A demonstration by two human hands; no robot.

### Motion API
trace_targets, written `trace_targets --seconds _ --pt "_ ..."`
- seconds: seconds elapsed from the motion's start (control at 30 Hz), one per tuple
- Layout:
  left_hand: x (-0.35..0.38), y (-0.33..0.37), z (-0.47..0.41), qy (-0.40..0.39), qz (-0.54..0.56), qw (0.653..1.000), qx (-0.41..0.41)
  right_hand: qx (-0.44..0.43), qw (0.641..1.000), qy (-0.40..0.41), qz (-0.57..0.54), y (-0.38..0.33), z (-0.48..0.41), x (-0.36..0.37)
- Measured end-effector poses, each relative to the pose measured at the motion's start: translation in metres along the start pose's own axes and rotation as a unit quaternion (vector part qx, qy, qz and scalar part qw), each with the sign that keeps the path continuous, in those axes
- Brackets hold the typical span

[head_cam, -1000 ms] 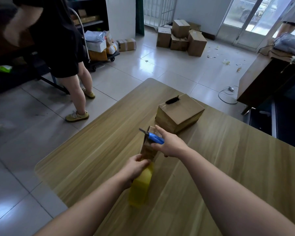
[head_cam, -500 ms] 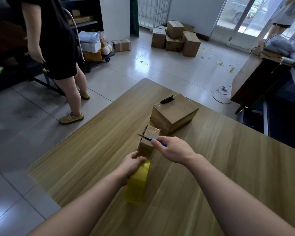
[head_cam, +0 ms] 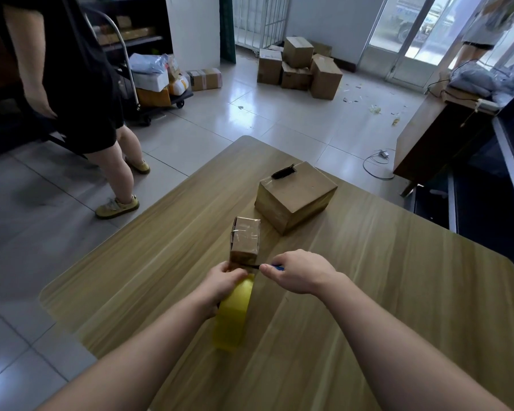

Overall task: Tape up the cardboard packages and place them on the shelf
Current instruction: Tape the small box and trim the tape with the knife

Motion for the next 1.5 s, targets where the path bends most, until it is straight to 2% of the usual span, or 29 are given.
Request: trace_targets --seconds 0.37,0.53,0.67,0.8,0.97,1.07,1.3,1.5 --pt "-0.003 0.002 0.003 0.025 0.001 1.000 -0.009 0.017 0.999 0.003 0.047 -0.007 -0.005 -0.010" --pt "-0.005 0.006 0.005 0.034 0.007 0.999 -0.011 0.046 0.989 -0.031 0.137 0.010 -0.007 -0.006" --pt "-0.007 0.006 0.003 0.037 0.008 0.999 -0.002 0.053 0.996 -0.019 0.074 0.025 -0.001 -0.007" --pt "-0.002 0.008 0.004 0.023 -0.010 1.000 0.001 0.009 1.000 0.010 -0.006 0.010 -0.002 -0.025" --pt "0.009 0.012 0.007 -0.011 0.002 1.000 0.009 -0.022 0.990 0.099 -0.100 -0.012 -0.010 -0.034" --pt "0.011 0.010 0.008 -0.019 0.013 1.000 0.000 -0.015 0.986 0.137 -0.099 -0.021 -0.016 -0.034" --pt "0.007 0.004 0.012 -0.033 -0.006 0.999 -0.017 0.032 0.991 0.124 -0.035 -0.019 -0.032 -0.017" --pt "0.004 -0.003 0.015 -0.049 -0.040 0.998 -0.027 0.030 0.989 0.141 -0.014 -0.018 -0.038 -0.015"
Point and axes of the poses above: each hand's wrist, its own z-axis away from the middle knuckle, its own x-axis out of the palm, y = z × x, the point moved 10 cm from there along -z, towards the middle knuckle, and after that the axes turned 4 degrees about -x, right-handed, at the moved point
